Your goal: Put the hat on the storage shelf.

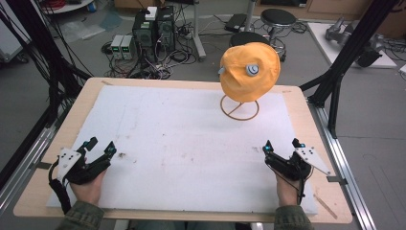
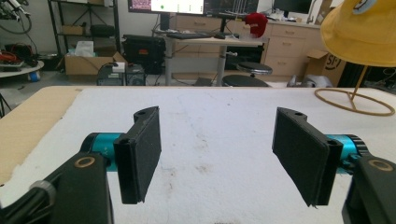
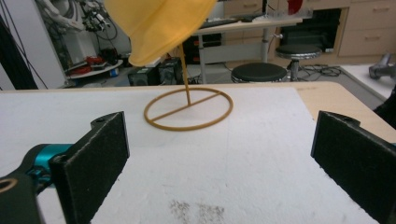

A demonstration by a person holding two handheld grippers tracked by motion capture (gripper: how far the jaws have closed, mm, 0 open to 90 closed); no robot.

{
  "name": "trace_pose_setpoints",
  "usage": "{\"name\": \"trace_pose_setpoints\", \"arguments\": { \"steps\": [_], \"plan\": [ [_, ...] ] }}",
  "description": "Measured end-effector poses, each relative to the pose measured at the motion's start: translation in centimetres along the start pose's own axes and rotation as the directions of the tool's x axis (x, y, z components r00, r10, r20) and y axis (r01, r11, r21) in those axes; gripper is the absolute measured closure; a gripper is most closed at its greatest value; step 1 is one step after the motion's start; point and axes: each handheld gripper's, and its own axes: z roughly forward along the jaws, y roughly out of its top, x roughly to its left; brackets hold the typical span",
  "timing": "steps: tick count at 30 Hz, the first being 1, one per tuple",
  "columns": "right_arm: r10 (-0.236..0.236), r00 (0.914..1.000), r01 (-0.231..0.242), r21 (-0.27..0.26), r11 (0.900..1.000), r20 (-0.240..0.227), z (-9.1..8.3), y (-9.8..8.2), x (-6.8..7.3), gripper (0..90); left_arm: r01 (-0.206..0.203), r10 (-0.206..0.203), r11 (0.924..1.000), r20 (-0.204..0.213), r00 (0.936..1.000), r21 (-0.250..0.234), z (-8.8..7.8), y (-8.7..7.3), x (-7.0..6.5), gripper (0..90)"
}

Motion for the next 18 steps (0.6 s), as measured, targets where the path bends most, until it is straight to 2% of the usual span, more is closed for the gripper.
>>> {"name": "trace_pose_setpoints", "arguments": {
  "steps": [3, 9, 11, 18],
  "plan": [
    [0.016, 0.9997, -0.015, -0.009, 1.000, 0.018, -0.14, -0.23, -0.19, 2.9, -0.001, 0.001, 0.9999, 0.001, 1.0000, 0.012, 0.06, -0.08, 0.09, 32.8],
    [-0.022, 0.9990, 0.023, -0.019, 1.000, 0.039, -0.32, -0.52, 0.10, 2.9, -0.008, 0.007, 0.9998, 0.004, 1.0000, 0.017, 0.07, -0.12, -0.07, 32.8],
    [-0.043, 0.9983, 0.044, -0.019, 0.999, 0.039, -0.38, -0.61, 0.34, 2.9, -0.010, 0.010, 0.9998, 0.008, 0.9999, 0.019, 0.12, -0.16, -0.19, 32.8],
    [-0.070, 0.9973, 0.070, -0.007, 0.997, 0.020, -0.19, -0.79, 0.64, 2.9, -0.018, 0.017, 0.9995, 0.016, 0.9997, 0.027, 0.23, -0.19, -0.28, 32.8]
  ]
}}
